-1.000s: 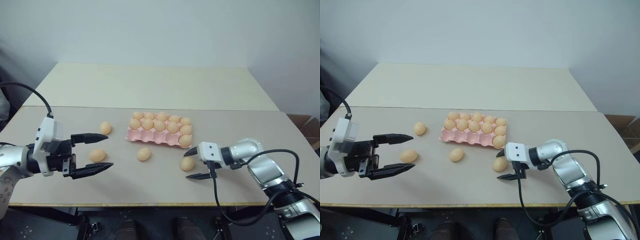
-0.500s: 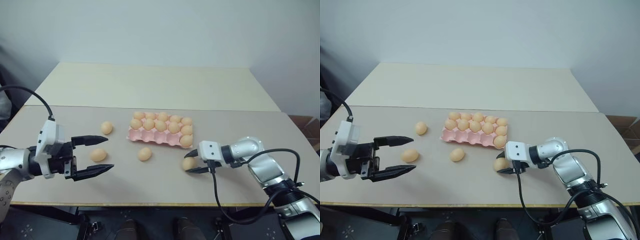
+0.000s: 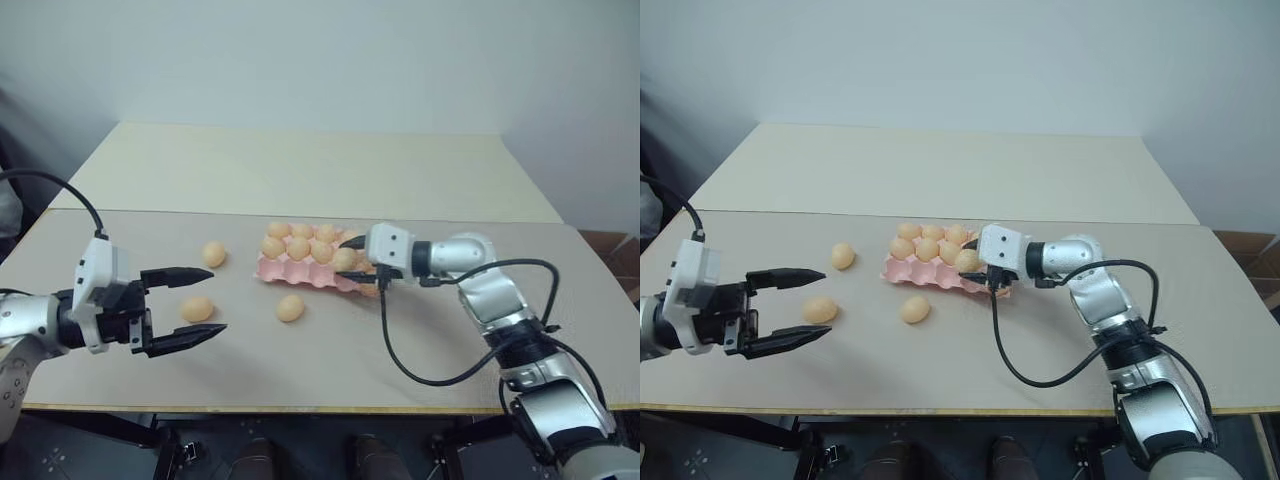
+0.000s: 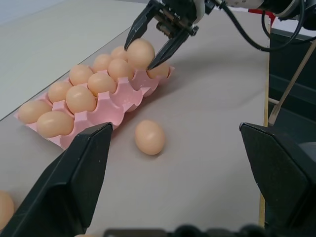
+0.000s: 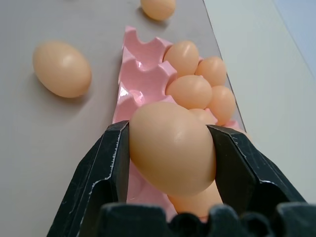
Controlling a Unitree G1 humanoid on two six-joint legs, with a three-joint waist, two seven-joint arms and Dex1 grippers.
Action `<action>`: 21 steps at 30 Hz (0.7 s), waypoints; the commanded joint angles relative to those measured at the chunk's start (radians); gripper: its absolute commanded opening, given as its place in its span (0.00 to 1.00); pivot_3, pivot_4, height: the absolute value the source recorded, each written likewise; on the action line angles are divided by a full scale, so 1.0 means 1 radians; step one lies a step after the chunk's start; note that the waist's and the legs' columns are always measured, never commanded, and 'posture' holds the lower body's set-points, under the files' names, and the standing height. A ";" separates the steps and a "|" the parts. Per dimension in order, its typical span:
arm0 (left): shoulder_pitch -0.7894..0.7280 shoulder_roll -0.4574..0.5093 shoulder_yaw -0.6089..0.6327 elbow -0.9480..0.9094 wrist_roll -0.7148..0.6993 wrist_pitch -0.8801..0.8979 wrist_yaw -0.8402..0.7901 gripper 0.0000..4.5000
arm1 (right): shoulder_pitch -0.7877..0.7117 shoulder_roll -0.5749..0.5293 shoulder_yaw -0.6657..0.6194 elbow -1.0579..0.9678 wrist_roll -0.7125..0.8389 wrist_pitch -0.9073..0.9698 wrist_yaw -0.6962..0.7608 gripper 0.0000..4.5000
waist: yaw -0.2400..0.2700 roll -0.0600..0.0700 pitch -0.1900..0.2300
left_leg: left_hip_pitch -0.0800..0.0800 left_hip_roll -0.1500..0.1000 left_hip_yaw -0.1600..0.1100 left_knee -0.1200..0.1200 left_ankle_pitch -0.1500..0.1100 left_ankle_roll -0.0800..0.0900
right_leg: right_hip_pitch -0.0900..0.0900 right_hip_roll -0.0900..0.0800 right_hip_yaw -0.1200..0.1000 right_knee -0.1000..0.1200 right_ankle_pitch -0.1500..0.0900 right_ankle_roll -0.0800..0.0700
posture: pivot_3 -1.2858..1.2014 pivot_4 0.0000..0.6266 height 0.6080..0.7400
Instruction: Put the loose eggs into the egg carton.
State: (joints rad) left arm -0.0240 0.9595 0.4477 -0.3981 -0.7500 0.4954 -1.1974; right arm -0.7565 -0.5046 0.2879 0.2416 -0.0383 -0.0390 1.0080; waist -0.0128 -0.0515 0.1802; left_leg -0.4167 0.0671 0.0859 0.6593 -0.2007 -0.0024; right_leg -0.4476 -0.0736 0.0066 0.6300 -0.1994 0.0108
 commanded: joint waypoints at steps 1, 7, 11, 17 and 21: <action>-0.010 -0.005 0.018 -0.022 -0.020 -0.017 0.001 1.00 | -0.038 0.008 -0.008 0.056 -0.025 -0.077 -0.028 0.51 | -0.002 0.000 0.000 | 0.000 0.000 0.000 0.000 0.000 0.000 | 0.000 0.000 0.000 0.000 0.000 0.000 | 0.52 0.24 1.00; -0.007 -0.013 0.022 -0.028 -0.021 -0.017 0.004 1.00 | -0.043 0.007 -0.007 0.111 -0.033 -0.109 -0.018 0.51 | -0.003 0.000 0.000 | 0.000 0.002 0.000 0.000 0.000 0.000 | -0.002 0.003 0.001 0.001 0.001 0.002 | 0.52 0.24 1.00; -0.008 -0.013 0.020 -0.022 -0.015 -0.021 0.002 1.00 | -0.035 0.005 -0.013 0.098 -0.024 -0.111 -0.004 0.79 | -0.006 0.000 0.000 | 0.000 0.002 0.000 0.000 0.000 0.000 | -0.002 0.003 0.001 0.002 0.001 0.002 | 0.52 0.24 1.00; -0.016 -0.014 0.008 -0.011 0.002 -0.031 0.006 1.00 | -0.020 -0.001 -0.019 0.053 -0.025 -0.103 -0.004 1.00 | -0.005 0.000 0.000 | 0.000 0.002 0.000 0.000 0.000 0.000 | -0.002 0.003 0.001 0.001 0.001 0.002 | 0.52 0.24 1.00; -0.009 -0.015 0.011 -0.013 0.001 -0.034 0.008 1.00 | 0.005 -0.018 -0.033 -0.015 0.003 -0.071 0.017 1.00 | -0.004 0.000 0.000 | 0.000 0.002 0.000 0.000 0.000 0.000 | -0.002 0.003 0.001 0.002 0.001 0.002 | 0.52 0.24 1.00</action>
State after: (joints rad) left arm -0.0280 0.9462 0.4471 -0.4007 -0.7477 0.4823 -1.1903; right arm -0.7584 -0.5033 0.2934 0.2840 -0.0617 -0.1219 1.0211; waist -0.0171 -0.0515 0.1802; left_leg -0.4170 0.0693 0.0859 0.6593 -0.2006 -0.0024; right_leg -0.4498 -0.0704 0.0080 0.6315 -0.1979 0.0132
